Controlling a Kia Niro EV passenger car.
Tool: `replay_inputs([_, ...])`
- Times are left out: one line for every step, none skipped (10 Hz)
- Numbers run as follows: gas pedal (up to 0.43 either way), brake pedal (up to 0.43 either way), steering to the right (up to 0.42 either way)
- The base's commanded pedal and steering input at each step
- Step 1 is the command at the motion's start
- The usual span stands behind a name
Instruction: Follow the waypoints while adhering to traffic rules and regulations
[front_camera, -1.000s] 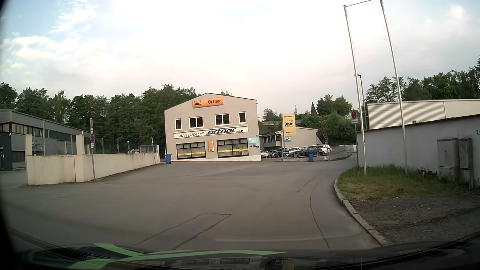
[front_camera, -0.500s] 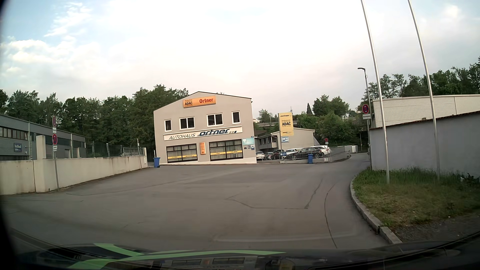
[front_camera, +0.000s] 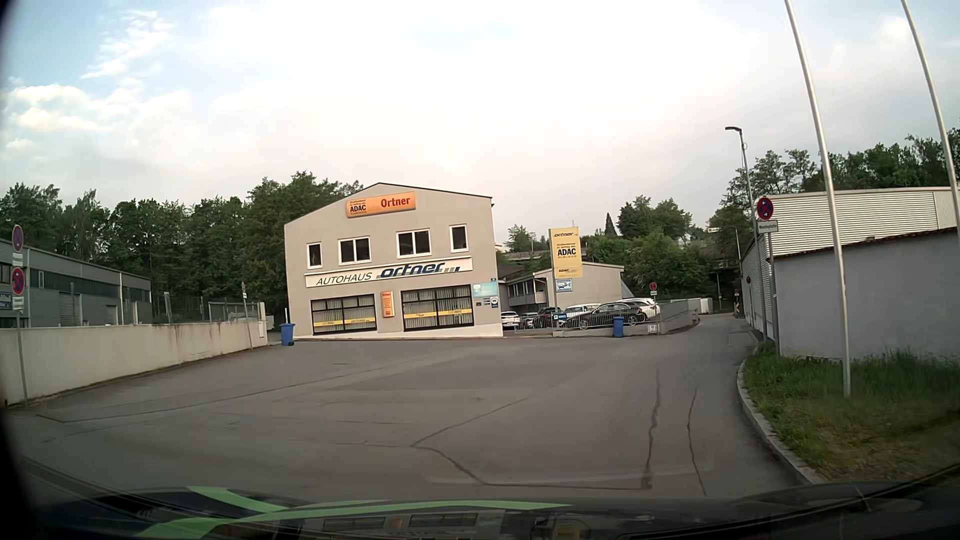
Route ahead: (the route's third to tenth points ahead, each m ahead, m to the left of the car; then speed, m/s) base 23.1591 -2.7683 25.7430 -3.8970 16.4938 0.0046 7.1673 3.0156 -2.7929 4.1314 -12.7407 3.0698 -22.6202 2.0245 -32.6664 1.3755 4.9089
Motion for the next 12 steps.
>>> replay_inputs([0.0,0.0,0.016])
replay_inputs([0.0,0.0,0.016])
replay_inputs([0.0,0.0,0.018])
replay_inputs([0.0,0.0,0.024])
replay_inputs([0.0,0.0,0.035])
replay_inputs([0.0,0.0,0.05])
replay_inputs([0.0,0.0,0.066])
replay_inputs([0.0,0.0,0.079])
replay_inputs([0.0,0.0,0.085])
replay_inputs([0.0,0.0,0.087])
replay_inputs([0.0,0.018,0.095])
replay_inputs([0.0,0.073,0.108])
